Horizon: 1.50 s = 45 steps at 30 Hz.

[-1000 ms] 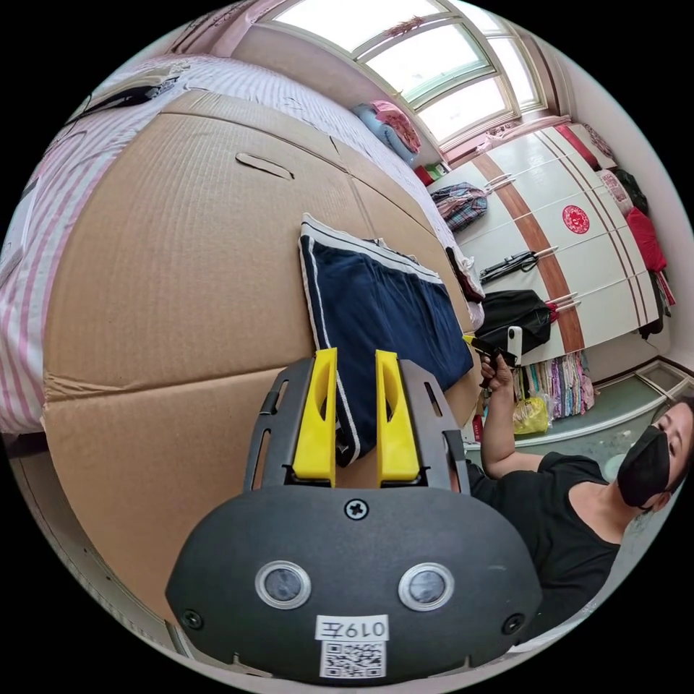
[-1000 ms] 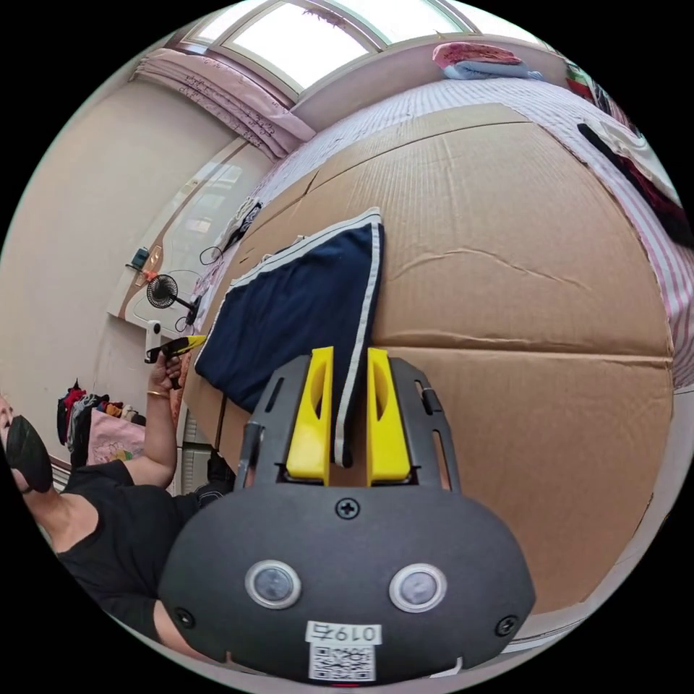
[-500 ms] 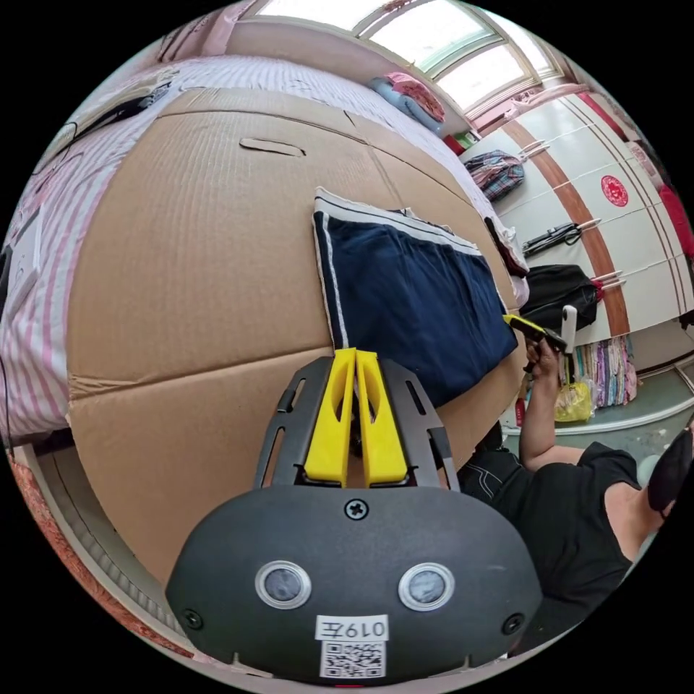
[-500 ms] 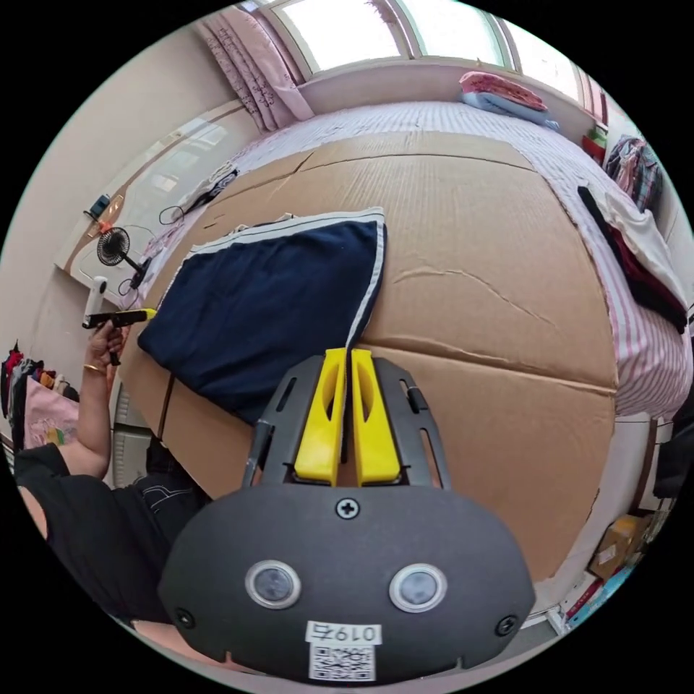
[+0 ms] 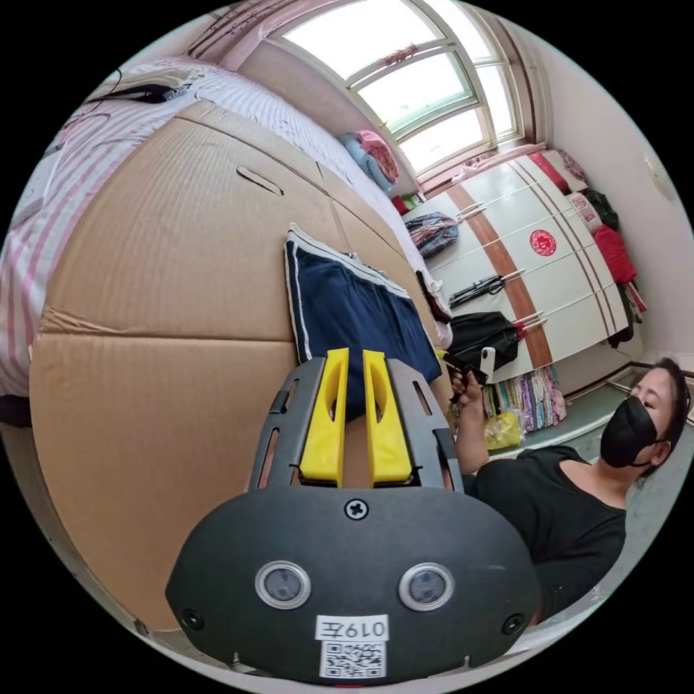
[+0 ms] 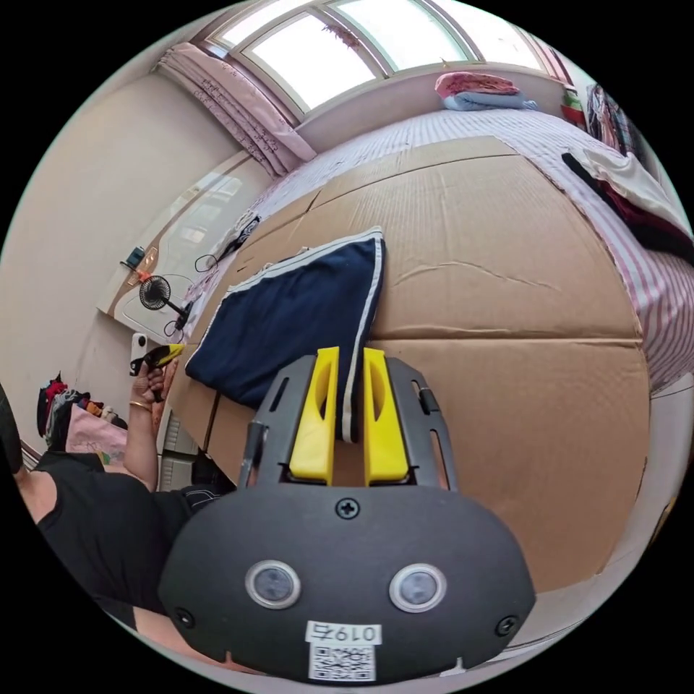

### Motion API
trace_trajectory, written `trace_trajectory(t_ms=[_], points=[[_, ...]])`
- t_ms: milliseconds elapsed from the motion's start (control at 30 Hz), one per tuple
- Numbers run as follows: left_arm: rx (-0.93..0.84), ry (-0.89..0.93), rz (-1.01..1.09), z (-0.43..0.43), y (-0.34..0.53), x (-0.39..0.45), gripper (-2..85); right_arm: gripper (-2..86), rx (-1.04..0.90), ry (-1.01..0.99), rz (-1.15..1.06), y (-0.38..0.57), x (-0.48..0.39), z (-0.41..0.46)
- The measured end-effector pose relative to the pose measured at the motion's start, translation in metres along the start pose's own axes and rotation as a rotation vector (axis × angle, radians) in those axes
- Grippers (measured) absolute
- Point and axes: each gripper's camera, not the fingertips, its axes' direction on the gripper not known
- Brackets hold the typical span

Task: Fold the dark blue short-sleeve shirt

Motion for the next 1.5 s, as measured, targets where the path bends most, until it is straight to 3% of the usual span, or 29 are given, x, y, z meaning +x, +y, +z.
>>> trace_trajectory(t_ms=[167,400,700,933,1500], points=[[-0.01,0.031,-0.014,-0.003,0.031,-0.001,4.1,7.5,0.004,-0.183,0.057,0.033,0.029,-0.033],[-0.045,0.14,-0.069,0.009,0.046,-0.018,5.1,8.4,-0.062,-0.284,0.127,0.046,0.044,-0.03],[-0.119,0.087,-0.105,0.026,0.05,-0.024,1.1,1.5,-0.095,-0.179,0.106,0.049,0.036,-0.037],[-0.192,-0.119,-0.072,0.017,0.048,-0.005,0.6,-0.3,-0.207,0.158,-0.161,0.039,-0.021,-0.037],[-0.126,0.088,-0.119,0.027,0.072,-0.024,1.1,6.8,-0.005,-0.257,0.091,0.111,0.065,-0.071]])
